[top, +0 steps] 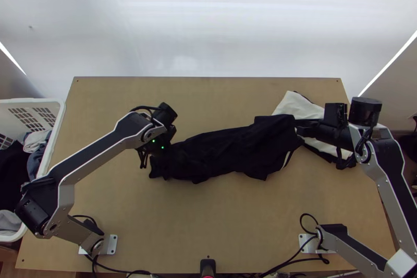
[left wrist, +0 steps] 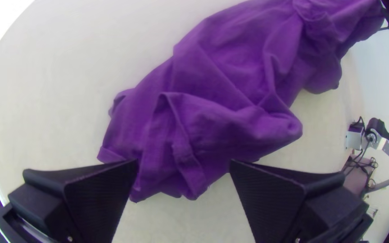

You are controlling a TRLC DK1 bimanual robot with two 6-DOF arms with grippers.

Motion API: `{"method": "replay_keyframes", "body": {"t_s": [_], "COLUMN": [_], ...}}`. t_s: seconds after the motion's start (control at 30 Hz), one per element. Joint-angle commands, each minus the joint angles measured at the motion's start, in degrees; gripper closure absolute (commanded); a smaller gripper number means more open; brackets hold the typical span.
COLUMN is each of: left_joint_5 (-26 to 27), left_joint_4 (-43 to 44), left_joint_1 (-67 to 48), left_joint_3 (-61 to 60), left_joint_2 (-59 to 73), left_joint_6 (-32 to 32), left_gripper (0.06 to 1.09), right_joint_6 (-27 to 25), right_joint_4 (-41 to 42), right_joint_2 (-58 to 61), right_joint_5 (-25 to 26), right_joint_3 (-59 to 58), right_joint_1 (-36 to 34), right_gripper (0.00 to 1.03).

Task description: Fold the t-shirt

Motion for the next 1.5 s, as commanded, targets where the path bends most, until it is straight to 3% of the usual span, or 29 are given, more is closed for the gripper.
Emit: {"method": "replay_keyframes", "body": {"t_s": [0.0, 0.1, 0.27, 0.3, 0.4, 0.43, 1.47], "left_joint_5": [-0.4, -0.5, -0.9, -1.0, -1.6, -1.6, -2.9], "left_joint_4": [0.7, 1.3, 1.2, 1.0, 1.0, 1.0, 1.3], "left_joint_1": [-1.2, -1.2, -1.4, -1.4, -1.4, -1.5, -1.2], "left_joint_3": [0.4, 0.6, 0.3, 0.0, -0.2, -0.3, 2.5], "left_joint_2": [0.9, 0.9, 1.5, 1.6, 1.7, 1.6, 3.4], "left_joint_6": [-1.1, -1.1, -0.7, -0.7, -1.0, -1.0, -2.1], "left_gripper": [0.16, 0.29, 0.29, 0.33, 0.68, 0.73, 0.74], "right_joint_6": [0.2, 0.2, 0.4, 0.5, 0.5, 0.5, 0.3], "right_joint_4": [-0.1, -0.1, -0.1, -0.1, -0.1, -0.1, -0.2], "right_joint_2": [-0.6, -0.8, -1.3, -1.3, -1.5, -1.5, -2.9], "right_joint_5": [0.0, 0.0, 0.0, 0.0, 0.0, 0.0, 0.2], "right_joint_3": [-0.4, -0.6, -0.9, -0.9, -0.9, -0.9, -1.8], "right_joint_1": [0.0, 0.0, 0.0, 0.0, 0.0, 0.0, 0.1], "right_gripper": [1.00, 1.00, 1.00, 1.00, 1.00, 1.00, 1.00]}}
